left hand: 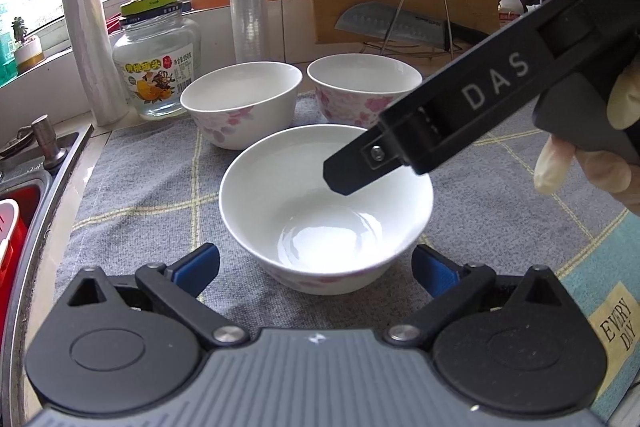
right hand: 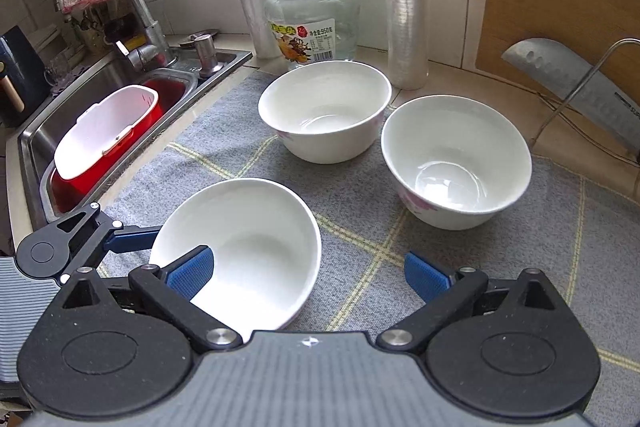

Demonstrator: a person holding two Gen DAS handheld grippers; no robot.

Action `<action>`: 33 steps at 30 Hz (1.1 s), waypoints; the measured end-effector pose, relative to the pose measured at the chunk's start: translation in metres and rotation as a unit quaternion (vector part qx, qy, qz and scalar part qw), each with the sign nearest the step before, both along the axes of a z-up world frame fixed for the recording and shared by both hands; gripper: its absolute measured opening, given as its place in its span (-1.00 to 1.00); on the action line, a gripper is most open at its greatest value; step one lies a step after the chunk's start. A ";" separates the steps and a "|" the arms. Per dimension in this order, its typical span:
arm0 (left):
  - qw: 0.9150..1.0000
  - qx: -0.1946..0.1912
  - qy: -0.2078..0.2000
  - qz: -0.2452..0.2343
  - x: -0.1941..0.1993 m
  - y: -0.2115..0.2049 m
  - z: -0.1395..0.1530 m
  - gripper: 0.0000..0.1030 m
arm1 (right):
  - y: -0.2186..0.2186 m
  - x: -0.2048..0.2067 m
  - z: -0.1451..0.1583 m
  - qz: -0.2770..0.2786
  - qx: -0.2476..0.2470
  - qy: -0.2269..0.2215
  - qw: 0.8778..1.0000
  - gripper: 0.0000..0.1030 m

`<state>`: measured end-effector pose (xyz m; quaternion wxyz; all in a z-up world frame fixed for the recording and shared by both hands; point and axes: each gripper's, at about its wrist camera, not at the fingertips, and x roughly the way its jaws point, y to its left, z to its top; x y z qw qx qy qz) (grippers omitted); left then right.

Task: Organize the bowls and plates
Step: 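Move the right tool to the white bowl beside the sink, then grasp the rim of the white bowl with the right tool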

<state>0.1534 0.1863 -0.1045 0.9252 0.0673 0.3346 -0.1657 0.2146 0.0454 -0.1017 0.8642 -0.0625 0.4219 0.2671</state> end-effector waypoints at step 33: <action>1.000 -0.004 0.003 -0.025 -0.001 -0.003 0.007 0.71 | 0.016 -0.003 0.002 0.054 0.027 0.021 0.998 0.48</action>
